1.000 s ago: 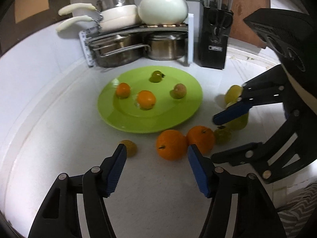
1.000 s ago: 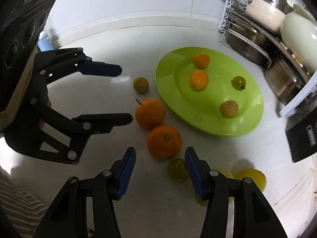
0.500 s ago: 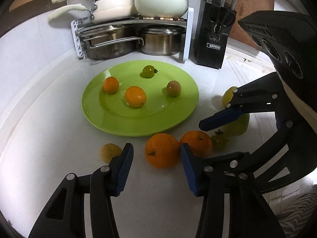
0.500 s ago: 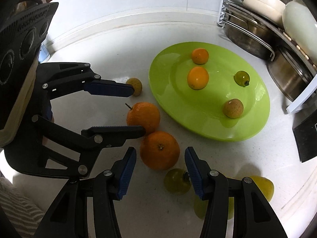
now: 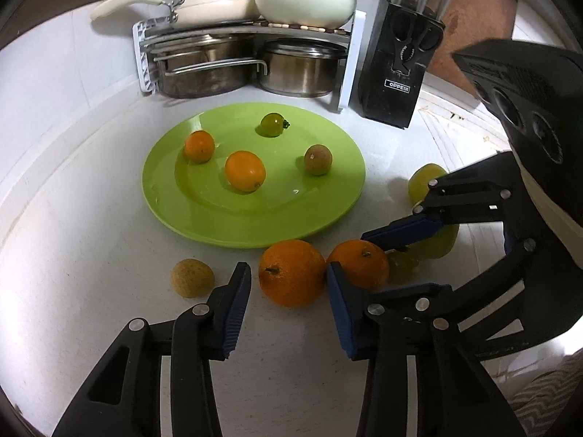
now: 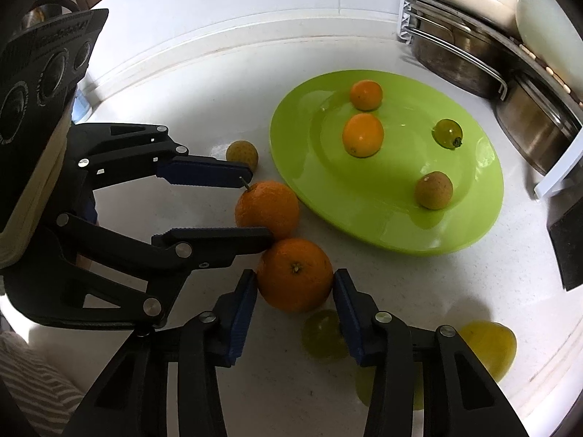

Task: Organize fruits
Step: 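Close the left tool on a large orange while the right tool closes on another orange, then lift and carry the orange in the left tool over the plate while the right tool carries its orange, then open the left tool to drop its orange while the right tool drops its orange onto the plate, then pull both open tools back toward the green tomato and green apple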

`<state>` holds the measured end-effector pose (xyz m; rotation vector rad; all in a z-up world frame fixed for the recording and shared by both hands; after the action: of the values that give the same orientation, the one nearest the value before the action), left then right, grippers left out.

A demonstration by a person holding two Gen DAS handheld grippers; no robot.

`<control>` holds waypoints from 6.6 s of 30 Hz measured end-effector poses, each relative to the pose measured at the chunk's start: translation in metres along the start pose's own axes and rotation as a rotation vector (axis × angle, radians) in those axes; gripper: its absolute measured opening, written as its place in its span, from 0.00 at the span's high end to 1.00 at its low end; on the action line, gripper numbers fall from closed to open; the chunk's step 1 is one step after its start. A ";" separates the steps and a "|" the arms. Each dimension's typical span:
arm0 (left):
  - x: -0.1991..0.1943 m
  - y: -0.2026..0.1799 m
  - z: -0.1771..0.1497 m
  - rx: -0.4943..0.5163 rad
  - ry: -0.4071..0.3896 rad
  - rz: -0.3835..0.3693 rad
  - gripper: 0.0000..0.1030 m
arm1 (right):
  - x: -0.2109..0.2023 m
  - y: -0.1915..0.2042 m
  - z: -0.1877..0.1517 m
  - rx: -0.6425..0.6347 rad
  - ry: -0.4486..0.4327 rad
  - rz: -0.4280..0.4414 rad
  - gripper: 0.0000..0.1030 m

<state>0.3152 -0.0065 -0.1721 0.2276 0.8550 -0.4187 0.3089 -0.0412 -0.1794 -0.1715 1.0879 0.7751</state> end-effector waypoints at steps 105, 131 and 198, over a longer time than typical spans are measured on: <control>0.015 0.070 0.156 -0.134 -0.104 0.187 0.62 | -0.060 -0.101 0.139 0.036 -0.238 -0.128 0.58; 0.081 0.077 0.151 -0.112 0.050 0.112 0.61 | -0.006 -0.137 0.134 0.128 -0.098 -0.060 0.58; -0.091 -0.042 0.043 0.012 -0.199 0.150 0.28 | -0.146 -0.015 -0.041 0.212 -0.402 -0.267 0.38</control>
<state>0.2727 -0.0358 -0.0757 0.2554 0.6358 -0.3006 0.2540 -0.1424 -0.0789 0.0209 0.7386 0.4259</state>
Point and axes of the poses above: each gripper's, at about its wrist camera, not at the fingertips, and x roughly the way its jaws point, y to its left, z to its top, the point moved 7 cm from there along x, roughly the way its jaws point, and after that the axes turned 9 degrees about z, right-handed, at the moved point
